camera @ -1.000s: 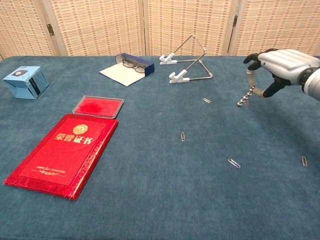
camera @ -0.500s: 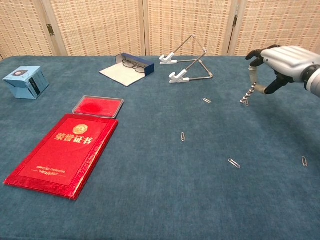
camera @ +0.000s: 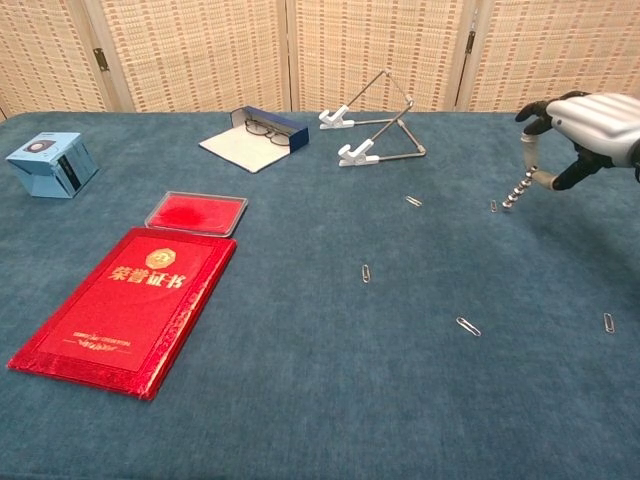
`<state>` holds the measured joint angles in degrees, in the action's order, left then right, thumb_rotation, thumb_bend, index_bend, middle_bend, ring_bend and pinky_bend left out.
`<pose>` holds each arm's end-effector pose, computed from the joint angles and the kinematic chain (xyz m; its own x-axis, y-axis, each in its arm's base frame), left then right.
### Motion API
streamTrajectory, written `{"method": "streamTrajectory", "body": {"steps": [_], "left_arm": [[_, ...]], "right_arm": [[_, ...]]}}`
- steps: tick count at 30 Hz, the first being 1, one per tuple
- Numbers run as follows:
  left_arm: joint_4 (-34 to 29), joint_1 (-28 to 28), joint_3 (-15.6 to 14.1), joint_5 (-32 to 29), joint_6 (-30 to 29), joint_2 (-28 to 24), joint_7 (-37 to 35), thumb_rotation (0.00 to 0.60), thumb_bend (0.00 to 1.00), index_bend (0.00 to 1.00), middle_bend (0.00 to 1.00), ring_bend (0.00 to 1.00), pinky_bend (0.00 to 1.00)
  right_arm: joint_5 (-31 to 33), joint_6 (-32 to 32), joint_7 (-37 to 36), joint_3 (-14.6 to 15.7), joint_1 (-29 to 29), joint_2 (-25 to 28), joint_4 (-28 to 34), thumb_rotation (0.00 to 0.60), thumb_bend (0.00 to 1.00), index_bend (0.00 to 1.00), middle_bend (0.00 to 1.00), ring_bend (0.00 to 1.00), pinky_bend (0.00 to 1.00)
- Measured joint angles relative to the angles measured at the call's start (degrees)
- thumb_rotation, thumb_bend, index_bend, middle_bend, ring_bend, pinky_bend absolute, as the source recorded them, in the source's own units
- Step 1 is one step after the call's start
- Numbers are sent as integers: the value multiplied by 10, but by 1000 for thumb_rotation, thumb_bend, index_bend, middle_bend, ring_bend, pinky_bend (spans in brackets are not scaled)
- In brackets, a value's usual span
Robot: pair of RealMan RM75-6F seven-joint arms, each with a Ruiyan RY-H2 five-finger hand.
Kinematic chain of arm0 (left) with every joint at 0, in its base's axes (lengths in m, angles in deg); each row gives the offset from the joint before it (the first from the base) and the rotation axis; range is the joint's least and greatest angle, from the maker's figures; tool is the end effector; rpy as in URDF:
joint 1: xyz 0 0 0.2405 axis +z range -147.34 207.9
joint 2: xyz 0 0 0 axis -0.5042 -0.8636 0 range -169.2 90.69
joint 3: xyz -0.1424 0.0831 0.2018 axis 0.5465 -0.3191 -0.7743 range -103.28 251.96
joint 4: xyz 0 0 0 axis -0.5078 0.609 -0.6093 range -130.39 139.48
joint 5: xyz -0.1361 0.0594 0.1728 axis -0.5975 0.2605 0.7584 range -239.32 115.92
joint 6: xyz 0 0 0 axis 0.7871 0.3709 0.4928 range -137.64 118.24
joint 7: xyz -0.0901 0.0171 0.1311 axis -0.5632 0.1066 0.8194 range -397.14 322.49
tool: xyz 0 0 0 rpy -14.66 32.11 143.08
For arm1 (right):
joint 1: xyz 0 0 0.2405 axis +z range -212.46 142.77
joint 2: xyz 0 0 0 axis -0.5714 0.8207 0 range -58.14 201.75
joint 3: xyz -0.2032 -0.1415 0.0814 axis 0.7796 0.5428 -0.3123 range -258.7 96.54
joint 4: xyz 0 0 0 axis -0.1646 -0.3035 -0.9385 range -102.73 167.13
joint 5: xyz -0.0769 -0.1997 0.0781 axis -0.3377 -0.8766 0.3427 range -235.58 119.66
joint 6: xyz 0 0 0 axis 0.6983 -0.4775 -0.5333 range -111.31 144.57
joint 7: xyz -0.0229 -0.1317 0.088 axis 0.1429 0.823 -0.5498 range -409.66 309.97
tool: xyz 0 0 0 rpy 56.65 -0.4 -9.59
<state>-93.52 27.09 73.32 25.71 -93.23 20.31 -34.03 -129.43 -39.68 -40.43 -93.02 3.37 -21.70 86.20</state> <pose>-0.3173 0.1723 0.1455 0.4313 0.1089 0.8956 0.9014 -0.0099 -0.4329 -0.2616 -0.4241 0.0114 0.5882 -0.0699 0.8057 -0.8028 -0.1707 0.5713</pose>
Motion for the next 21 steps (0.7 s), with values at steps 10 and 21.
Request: {"method": "streamTrajectory", "body": {"steps": [10, 21], "left_arm": [[0, 0, 0, 1, -1, -1, -4, 600, 366, 0, 90, 75, 10], [1, 0, 0, 3, -2, -1, -6, 600, 366, 0, 90, 75, 10]], "right_arm": [[-6, 4, -19, -1, 6, -14, -27, 600, 498, 854, 155, 114, 0], [-5, 8, -16, -5, 13, -15, -27, 600, 498, 855, 157, 115, 0]]}}
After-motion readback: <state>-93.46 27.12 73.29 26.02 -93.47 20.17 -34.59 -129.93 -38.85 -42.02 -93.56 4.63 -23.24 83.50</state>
